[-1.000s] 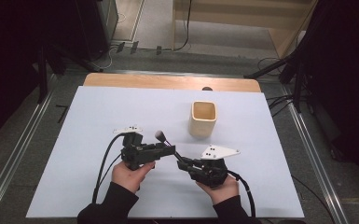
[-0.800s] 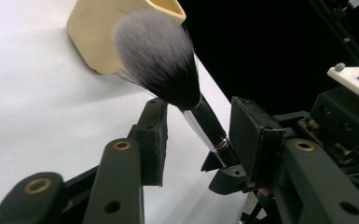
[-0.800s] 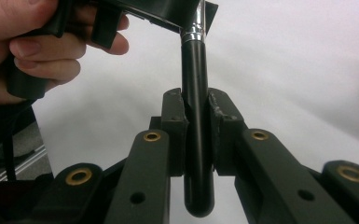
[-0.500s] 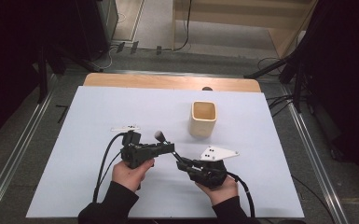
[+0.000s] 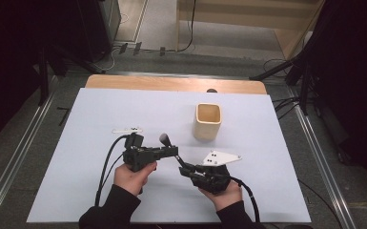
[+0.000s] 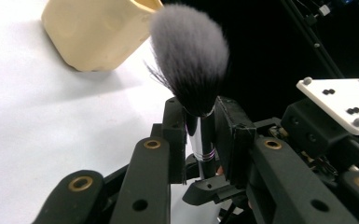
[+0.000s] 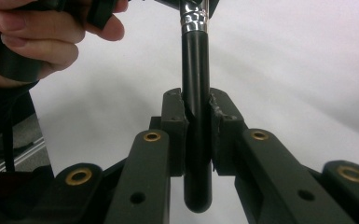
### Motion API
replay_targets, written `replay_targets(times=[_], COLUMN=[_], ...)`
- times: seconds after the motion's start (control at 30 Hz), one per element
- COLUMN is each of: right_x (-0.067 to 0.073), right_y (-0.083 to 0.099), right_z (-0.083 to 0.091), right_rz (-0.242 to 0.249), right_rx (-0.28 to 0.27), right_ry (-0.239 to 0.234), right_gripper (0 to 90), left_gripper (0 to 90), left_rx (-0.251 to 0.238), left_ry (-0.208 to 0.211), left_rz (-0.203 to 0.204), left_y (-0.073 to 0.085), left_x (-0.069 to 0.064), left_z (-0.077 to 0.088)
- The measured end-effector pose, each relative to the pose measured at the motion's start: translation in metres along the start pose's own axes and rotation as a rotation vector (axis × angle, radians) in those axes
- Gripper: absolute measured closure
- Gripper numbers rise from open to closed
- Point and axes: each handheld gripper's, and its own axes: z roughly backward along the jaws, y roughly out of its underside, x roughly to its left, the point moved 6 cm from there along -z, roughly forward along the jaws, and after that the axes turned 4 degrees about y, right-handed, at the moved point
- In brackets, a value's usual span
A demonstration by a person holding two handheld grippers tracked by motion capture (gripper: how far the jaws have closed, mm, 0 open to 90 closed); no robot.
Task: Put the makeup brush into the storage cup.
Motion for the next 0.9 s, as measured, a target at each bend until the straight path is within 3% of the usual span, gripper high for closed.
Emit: replay_targets(times=[0.23, 0.5, 0.7, 0.9], right_x=[0.001, 0.001, 0.0, 0.0], right_y=[0.001, 0.0, 0.0, -0.002], right_z=[-0.001, -0.001, 0.001, 0.002], right_rz=[0.0, 0.003, -0.003, 0.001], right_rx=[0.001, 0.006, 0.006, -0.006], right_ry=[-0.013, -0.029, -0.054, -0.073], right_gripper=[79.1, 78.1, 66.3, 52.6], left_gripper=[78.5, 78.9, 78.9, 78.9], left_rx=[0.012, 0.02, -0.004, 0.01], left_ry=[0.045, 0.058, 0.059, 0.032], left_rz=[0.02, 0.024, 0.024, 0.001], left_y=[-0.001, -0.002, -0.007, -0.009], left_x=[-0.002, -0.002, 0.0, 0.001], left_z=[0.001, 0.002, 0.011, 0.015])
